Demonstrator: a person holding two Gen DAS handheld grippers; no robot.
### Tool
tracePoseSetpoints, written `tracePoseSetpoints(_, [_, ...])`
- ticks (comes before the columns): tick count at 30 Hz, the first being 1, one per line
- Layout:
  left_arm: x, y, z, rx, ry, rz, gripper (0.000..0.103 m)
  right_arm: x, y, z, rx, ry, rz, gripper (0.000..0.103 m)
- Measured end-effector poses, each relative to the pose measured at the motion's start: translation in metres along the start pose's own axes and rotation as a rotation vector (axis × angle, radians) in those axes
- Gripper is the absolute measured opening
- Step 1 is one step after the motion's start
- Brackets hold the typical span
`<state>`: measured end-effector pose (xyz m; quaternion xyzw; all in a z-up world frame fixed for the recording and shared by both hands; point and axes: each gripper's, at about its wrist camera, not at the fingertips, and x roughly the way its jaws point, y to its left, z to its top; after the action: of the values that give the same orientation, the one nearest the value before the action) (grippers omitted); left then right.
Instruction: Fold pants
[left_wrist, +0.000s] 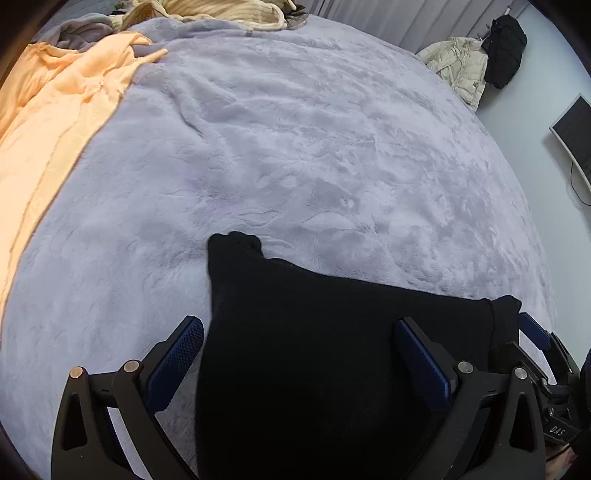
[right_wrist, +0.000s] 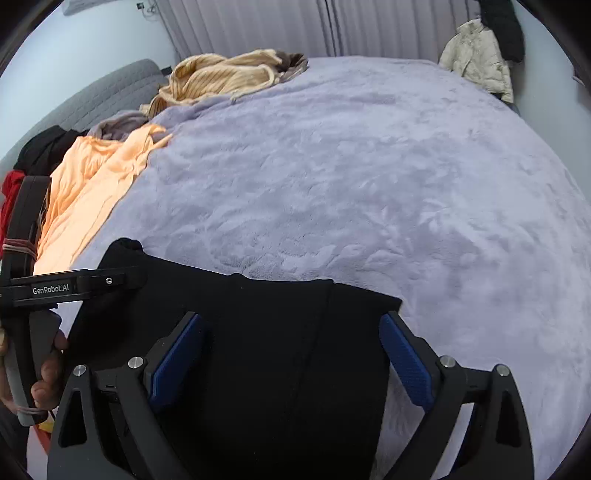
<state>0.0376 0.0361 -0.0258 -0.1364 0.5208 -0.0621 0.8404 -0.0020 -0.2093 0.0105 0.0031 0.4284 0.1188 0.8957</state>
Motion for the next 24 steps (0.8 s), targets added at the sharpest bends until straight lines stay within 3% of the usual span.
tracePoseSetpoints(4, [-0.046, -0.012, -0.036, 0.142, -0.084, 0.067, 0.103, -0.053, 0.023, -0.028, -0.047, -0.081, -0.03, 0.098])
tracePoseSetpoints(7, [-0.068, -0.025, -0.077, 0.236, -0.115, 0.074, 0.103, -0.075, 0.049, -0.055, -0.11, -0.11, -0.057, 0.098])
tracePoseSetpoints(10, [-0.076, -0.03, -0.109, 0.259, -0.13, 0.067, 0.103, -0.091, 0.071, -0.078, -0.166, -0.146, -0.052, 0.097])
tracePoseSetpoints(12, [-0.066, -0.031, -0.123, 0.263, -0.098, 0.046, 0.103, -0.089, 0.077, -0.09, -0.182, -0.134, -0.033, 0.097])
tracePoseSetpoints(15, [-0.052, -0.034, -0.131, 0.274, -0.08, 0.077, 0.103, -0.071, 0.069, -0.103, -0.149, -0.067, 0.007, 0.097])
tracePoseSetpoints(24, [-0.048, -0.036, -0.13, 0.287, -0.069, 0.08, 0.103, -0.05, 0.075, -0.111, -0.242, -0.056, -0.067, 0.101])
